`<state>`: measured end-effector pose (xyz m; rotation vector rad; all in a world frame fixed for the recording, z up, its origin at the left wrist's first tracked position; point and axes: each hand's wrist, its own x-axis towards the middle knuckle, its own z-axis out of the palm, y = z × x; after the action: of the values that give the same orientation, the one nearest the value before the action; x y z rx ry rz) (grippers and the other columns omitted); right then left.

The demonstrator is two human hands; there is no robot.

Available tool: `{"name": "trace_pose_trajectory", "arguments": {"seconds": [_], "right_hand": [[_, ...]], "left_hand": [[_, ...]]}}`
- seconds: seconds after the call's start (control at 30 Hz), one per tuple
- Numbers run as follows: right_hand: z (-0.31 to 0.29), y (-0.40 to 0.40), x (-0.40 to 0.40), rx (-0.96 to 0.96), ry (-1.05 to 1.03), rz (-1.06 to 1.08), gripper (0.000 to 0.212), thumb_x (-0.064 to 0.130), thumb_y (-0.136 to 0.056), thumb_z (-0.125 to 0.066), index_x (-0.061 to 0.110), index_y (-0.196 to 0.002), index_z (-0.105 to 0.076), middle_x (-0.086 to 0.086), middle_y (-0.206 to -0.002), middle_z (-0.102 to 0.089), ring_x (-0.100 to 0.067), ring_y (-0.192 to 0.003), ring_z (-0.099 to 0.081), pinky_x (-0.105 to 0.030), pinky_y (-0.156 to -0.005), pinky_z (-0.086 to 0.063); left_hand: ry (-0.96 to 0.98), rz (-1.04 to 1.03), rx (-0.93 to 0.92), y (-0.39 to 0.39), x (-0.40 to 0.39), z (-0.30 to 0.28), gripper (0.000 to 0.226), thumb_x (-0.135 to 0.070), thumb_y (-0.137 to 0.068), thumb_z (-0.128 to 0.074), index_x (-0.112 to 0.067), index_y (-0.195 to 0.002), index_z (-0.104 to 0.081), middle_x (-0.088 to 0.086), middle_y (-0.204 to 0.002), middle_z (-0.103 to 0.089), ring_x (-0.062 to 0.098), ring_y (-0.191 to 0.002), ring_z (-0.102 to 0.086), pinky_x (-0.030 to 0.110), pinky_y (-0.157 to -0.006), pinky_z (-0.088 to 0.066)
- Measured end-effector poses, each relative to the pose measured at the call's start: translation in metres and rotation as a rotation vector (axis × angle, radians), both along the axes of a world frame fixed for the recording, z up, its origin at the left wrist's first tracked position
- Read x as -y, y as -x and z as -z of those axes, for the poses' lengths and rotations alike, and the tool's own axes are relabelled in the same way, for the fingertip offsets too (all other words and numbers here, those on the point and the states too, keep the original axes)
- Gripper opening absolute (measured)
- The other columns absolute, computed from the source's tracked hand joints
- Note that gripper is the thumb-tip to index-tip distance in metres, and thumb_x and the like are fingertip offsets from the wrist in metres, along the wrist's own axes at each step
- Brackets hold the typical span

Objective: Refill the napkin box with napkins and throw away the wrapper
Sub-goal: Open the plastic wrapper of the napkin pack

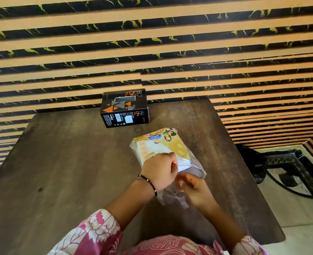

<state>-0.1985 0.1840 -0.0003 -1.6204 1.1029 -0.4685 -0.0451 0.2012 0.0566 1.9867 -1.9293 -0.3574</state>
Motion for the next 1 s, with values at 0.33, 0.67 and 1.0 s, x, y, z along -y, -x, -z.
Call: {"name": "trace_pose_trajectory", "arguments": {"seconds": [0.33, 0.67, 1.0], "right_hand": [[-0.015, -0.020, 0.011, 0.488, -1.043, 0.507, 0.028, 0.008, -0.094, -0.041, -0.004, -0.117, -0.050, -0.017, -0.092, -0.058, -0.027, -0.080, -0.058, -0.038, -0.056, -0.056], [0.001, -0.019, 0.012, 0.461, -1.007, 0.529, 0.033, -0.001, -0.090, -0.044, -0.001, -0.123, -0.051, -0.015, -0.092, -0.062, -0.025, -0.078, -0.060, -0.026, -0.046, -0.056], [0.011, -0.023, 0.010, 0.127, -0.343, 0.222, 0.017, 0.000, -0.091, -0.044, 0.008, -0.090, -0.059, -0.007, -0.081, -0.062, -0.007, -0.072, -0.064, -0.019, -0.065, -0.054]], "left_hand": [[-0.023, 0.085, -0.264, 0.003, -0.004, -0.026, 0.007, -0.024, -0.083, -0.056, -0.021, -0.085, -0.062, -0.007, -0.079, -0.067, 0.003, -0.058, -0.051, 0.024, -0.065, -0.046], [-0.391, -0.288, 0.001, -0.062, 0.052, 0.040, 0.055, -0.043, -0.094, -0.034, -0.008, -0.136, -0.033, 0.016, -0.142, -0.037, 0.037, -0.129, -0.036, 0.047, -0.107, -0.033], [-0.393, -0.279, 0.160, -0.052, 0.029, 0.060, 0.063, -0.047, -0.091, -0.039, -0.014, -0.142, -0.022, 0.011, -0.148, -0.029, 0.034, -0.134, -0.029, 0.051, -0.114, -0.019]]}}
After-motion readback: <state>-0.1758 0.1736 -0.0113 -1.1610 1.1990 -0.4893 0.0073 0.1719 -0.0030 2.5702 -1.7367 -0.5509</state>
